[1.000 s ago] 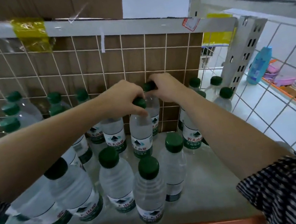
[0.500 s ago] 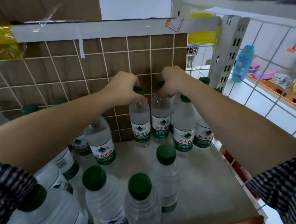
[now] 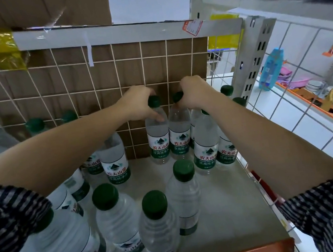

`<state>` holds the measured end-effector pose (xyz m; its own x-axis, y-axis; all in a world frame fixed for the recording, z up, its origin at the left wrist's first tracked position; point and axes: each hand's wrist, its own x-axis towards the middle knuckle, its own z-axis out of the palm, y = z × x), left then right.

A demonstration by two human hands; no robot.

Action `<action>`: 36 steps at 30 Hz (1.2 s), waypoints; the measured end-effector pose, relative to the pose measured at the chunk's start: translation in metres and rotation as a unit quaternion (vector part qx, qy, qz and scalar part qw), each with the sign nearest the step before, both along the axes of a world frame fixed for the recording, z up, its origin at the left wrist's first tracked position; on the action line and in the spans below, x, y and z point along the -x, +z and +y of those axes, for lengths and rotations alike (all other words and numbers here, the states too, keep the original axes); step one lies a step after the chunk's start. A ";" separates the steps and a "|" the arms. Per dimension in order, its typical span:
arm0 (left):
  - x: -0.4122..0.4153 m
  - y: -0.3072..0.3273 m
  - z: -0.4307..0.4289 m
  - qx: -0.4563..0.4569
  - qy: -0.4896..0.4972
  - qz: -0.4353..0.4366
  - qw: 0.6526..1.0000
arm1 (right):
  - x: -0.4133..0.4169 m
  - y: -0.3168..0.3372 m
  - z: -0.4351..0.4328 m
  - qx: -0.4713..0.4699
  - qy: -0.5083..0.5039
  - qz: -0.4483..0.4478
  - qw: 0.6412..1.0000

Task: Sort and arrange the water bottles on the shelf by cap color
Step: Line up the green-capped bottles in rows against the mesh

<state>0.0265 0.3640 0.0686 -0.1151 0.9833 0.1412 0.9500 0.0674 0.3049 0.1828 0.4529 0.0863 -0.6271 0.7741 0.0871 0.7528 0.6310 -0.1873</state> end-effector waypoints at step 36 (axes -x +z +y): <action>-0.084 0.032 -0.191 0.127 -0.224 0.024 0.966 | -0.101 -0.031 -0.143 0.155 0.263 0.147 0.941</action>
<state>0.1106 0.1734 0.1010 0.3311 0.9365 -0.1158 0.9136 -0.2874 0.2877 0.2838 0.3099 0.0550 -0.9145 0.3802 0.1386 0.2383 0.7828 -0.5748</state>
